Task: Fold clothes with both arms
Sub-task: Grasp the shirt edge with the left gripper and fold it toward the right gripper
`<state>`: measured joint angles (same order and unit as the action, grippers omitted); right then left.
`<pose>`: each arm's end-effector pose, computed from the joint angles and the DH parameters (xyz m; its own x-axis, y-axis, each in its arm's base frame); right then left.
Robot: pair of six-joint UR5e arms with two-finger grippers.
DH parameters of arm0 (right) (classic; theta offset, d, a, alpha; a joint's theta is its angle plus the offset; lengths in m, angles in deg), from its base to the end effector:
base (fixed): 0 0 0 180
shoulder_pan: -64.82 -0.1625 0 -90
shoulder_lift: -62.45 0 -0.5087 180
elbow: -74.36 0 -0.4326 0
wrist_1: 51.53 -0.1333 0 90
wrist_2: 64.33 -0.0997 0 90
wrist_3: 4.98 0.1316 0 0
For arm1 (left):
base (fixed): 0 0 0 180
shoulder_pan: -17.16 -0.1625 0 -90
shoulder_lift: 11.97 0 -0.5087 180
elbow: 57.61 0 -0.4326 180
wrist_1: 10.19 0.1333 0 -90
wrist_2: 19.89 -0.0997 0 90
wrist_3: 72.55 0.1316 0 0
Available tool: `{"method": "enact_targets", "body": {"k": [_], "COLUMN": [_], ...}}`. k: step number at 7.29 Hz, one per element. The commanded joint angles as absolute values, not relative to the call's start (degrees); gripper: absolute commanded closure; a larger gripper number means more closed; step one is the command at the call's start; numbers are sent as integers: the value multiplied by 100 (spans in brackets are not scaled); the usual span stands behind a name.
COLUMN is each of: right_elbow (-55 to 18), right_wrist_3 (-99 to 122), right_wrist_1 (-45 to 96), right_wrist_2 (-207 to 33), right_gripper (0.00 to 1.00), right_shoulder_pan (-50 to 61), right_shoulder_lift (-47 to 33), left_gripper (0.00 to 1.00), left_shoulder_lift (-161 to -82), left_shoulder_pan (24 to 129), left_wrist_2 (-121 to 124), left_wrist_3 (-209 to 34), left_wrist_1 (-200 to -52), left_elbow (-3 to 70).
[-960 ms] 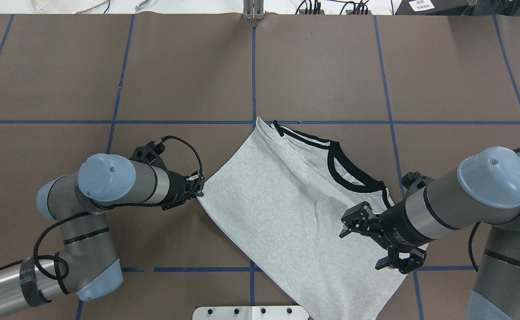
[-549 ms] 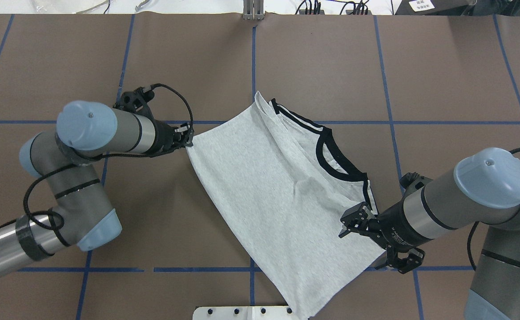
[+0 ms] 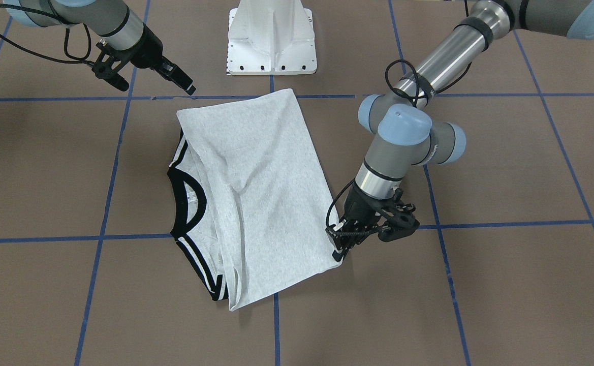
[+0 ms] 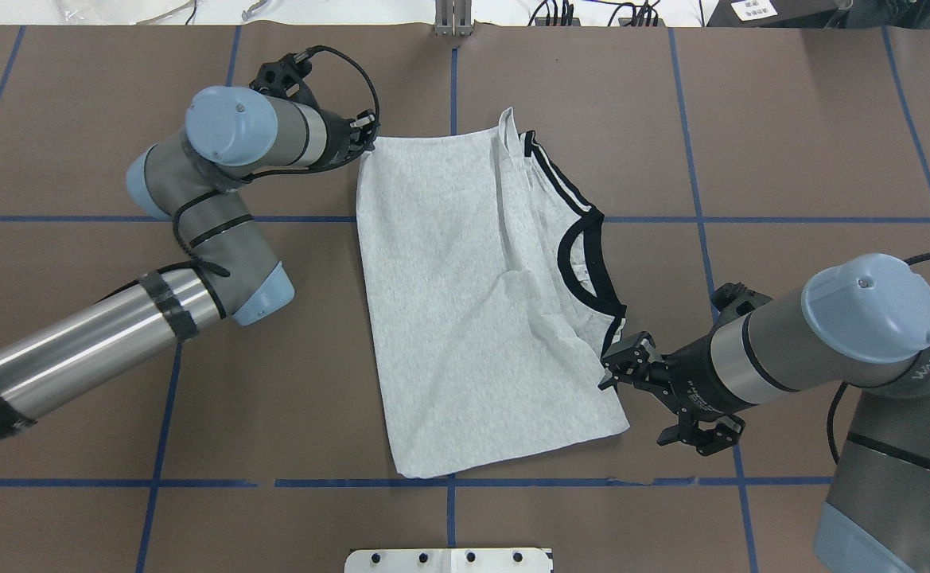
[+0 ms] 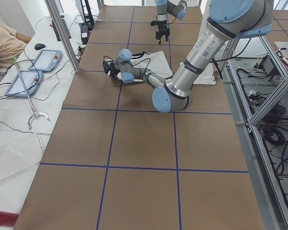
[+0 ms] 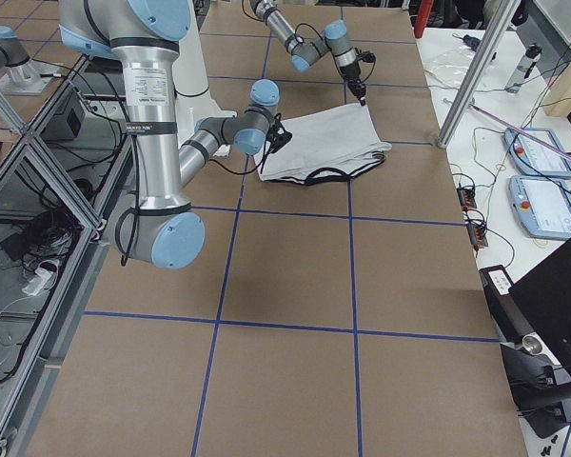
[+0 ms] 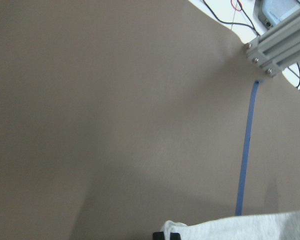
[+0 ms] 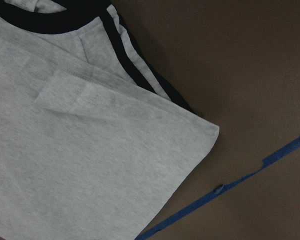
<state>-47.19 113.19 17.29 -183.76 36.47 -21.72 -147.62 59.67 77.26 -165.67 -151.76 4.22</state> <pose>-0.4472 -0.3193 0.3807 0.3836 0.6742 0.6311 -0.2561 0.7343 -0.6287 0.6095 -0.7173 0.3417 0.2314 -0.2853 -0.9301 0.5983 0.7956 -0.0953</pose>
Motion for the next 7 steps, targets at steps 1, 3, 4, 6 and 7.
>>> {"method": "enact_targets", "body": {"k": [1, 3, 4, 6, 7], "right_elbow": [-4606, -4141, -4113, -4060, -3860], "right_wrist_3": [11306, 11306, 11314, 11454, 12134], "right_wrist_1": [1729, 1755, 1755, 1851, 2096], "right_wrist_2": [-18150, -17816, -17641, -16826, -16265], "right_gripper": [0, 0, 0, 0, 0], "right_shoulder_pan": [3609, 3626, 3713, 4117, 4449], "right_shoulder_lift": [-1879, -1482, -1472, -1402, -1176], "left_gripper": [100, 36, 28, 24, 23], "left_shoulder_lift": [-15355, -15515, -15497, -14894, -14847], "left_shoulder_pan": [6136, 6137, 6137, 6137, 6137], "left_wrist_2": [7530, 7564, 7608, 7756, 7845], "left_wrist_3": [-16562, -16588, -16606, -16606, -16624], "left_wrist_1": [-15791, -15837, -15837, -15802, -15794], "left_elbow": [-661, -734, -612, 247, 311]}}
